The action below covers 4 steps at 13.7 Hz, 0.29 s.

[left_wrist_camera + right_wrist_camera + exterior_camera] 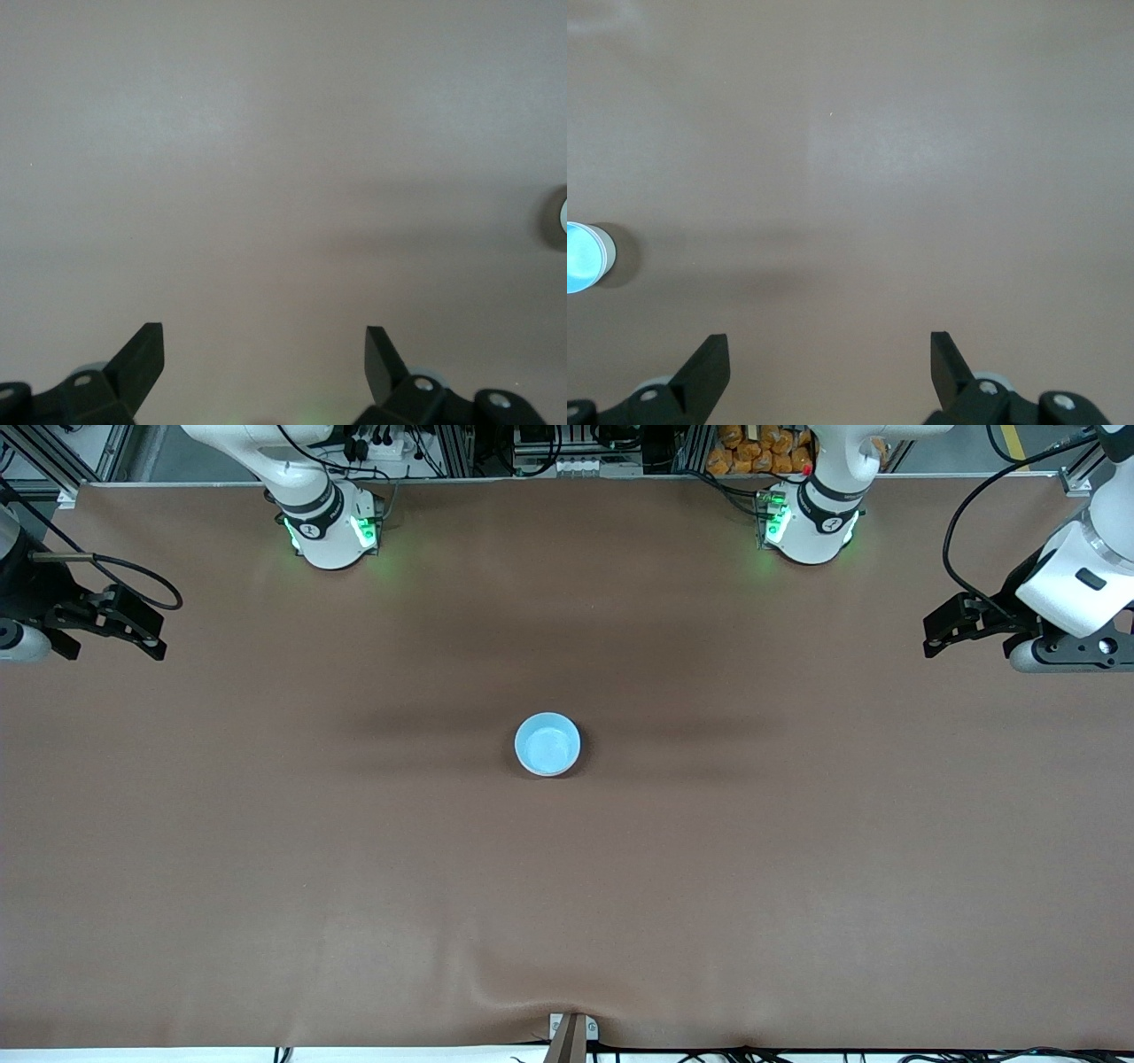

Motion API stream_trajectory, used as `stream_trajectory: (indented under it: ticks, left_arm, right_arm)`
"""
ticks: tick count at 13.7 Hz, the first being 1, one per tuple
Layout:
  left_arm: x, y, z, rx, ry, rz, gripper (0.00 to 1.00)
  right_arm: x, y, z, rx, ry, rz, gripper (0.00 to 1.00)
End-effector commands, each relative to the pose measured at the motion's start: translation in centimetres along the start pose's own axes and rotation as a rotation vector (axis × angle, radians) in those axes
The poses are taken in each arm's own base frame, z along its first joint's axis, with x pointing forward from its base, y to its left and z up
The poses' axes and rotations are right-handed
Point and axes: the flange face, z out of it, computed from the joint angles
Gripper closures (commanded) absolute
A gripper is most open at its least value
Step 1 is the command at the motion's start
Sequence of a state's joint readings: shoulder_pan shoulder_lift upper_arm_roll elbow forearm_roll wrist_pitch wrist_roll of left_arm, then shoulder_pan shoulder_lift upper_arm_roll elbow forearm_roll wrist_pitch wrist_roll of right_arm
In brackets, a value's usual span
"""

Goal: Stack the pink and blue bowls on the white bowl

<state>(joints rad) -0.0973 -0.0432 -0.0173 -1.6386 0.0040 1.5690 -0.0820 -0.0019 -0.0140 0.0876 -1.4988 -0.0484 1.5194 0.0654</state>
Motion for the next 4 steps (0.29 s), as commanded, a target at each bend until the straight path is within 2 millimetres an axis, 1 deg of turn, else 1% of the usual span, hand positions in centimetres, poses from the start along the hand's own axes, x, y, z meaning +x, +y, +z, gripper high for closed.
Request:
stream_trajectory:
  ticks: [1,3,4]
  left_arm:
    - [-0.44,-0.93,-0.83,-0.015,-0.001,0.015,0.0]
    - [-0.24,-0.88,-0.86,-0.018,0.001,0.011,0.0]
    - [-0.2,-0.65,-1.21,-0.017,0.008,0.011,0.0]
  right_arm:
    - [0.45,0.02,-0.42,-0.02,0.007,-0.017,0.0]
    - [0.41,0.06,-0.5,-0.016,0.008,-0.012,0.0]
    - [0.45,0.04,-0.42,-0.014,0.006,-0.01,0.0]
